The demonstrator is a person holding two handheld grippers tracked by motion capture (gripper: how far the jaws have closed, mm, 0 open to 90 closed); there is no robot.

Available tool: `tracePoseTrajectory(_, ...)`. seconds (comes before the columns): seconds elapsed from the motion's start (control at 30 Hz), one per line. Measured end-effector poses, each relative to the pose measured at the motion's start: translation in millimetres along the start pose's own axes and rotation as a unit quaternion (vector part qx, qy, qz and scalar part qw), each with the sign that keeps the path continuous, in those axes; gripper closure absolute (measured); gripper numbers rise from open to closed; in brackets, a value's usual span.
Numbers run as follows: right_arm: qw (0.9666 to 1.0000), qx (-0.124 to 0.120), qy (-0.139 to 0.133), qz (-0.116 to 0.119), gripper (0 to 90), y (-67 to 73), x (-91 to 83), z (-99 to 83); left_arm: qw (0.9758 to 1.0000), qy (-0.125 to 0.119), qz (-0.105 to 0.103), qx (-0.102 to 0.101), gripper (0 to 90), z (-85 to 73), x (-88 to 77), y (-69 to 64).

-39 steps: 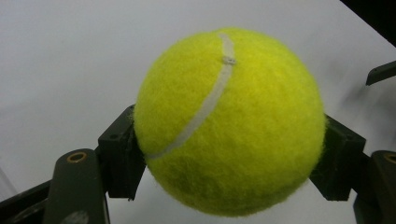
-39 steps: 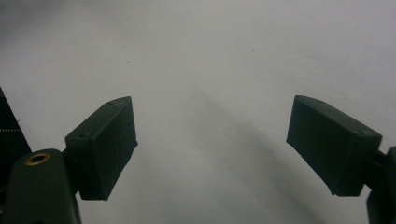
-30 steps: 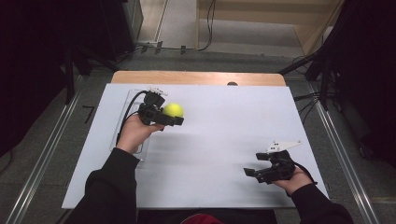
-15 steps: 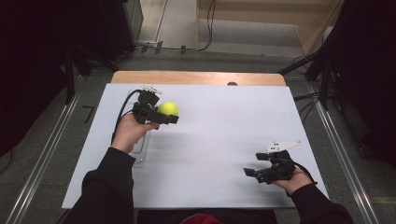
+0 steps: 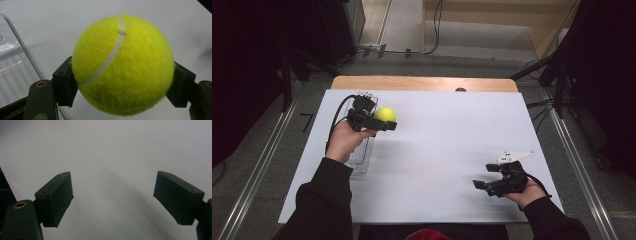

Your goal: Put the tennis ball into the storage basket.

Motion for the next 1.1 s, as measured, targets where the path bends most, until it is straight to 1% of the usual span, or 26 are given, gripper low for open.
tracePoseTrajectory(0.4, 1.0000, 0.000, 0.000, 0.001, 13.9, 0.7, 0.5, 0.0, 0.9999, -0.003, 0.010, -0.007, 26.0, -1.9, -8.1, 9.8)
tracePoseTrajectory(0.47, 1.0000, 0.000, 0.001, 0.001, 13.9, 0.6, 0.5, -0.1, 0.9998, -0.004, 0.014, -0.010, 26.0, -2.4, -9.8, 12.0)
tracePoseTrajectory(0.67, 1.0000, 0.001, 0.000, 0.001, 13.9, 0.5, 0.7, -0.1, 0.9997, -0.008, 0.018, -0.018, 26.0, -3.5, -13.8, 17.8)
tracePoseTrajectory(0.73, 1.0000, 0.001, 0.001, 0.001, 13.9, 0.4, 0.9, -0.2, 0.9996, -0.008, 0.018, -0.019, 26.0, -3.8, -15.1, 19.4)
tracePoseTrajectory(0.77, 1.0000, 0.001, 0.001, 0.001, 13.9, 0.4, 1.0, -0.1, 0.9995, -0.008, 0.023, -0.018, 26.0, -3.6, -15.8, 20.5)
tracePoseTrajectory(0.8, 1.0000, 0.001, 0.001, 0.001, 13.9, 0.5, 1.0, -0.2, 0.9995, -0.008, 0.024, -0.018, 25.9, -3.7, -16.1, 20.9)
tracePoseTrajectory(0.87, 1.0000, 0.000, 0.002, 0.000, 13.9, 0.6, 1.0, -0.2, 0.9995, -0.009, 0.023, -0.018, 26.0, -3.9, -18.1, 22.8)
tracePoseTrajectory(0.93, 1.0000, 0.001, 0.001, 0.001, 13.9, 0.9, 1.3, -0.1, 0.9993, -0.012, 0.025, -0.024, 26.0, -4.0, -19.7, 24.5)
tracePoseTrajectory(1.1, 1.0000, 0.002, 0.002, 0.001, 13.9, 0.9, 1.6, -0.1, 0.9991, -0.016, 0.029, -0.027, 26.0, -4.8, -23.9, 29.3)
Point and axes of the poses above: each handheld gripper's, and its own axes: x roughly forward along the jaws, z roughly out of its top, y roughly to its left, the point moved 9 cm from there along x, roughly forward along the jaws, and after that the axes turned 1 degree about x, right-handed, at the moved point
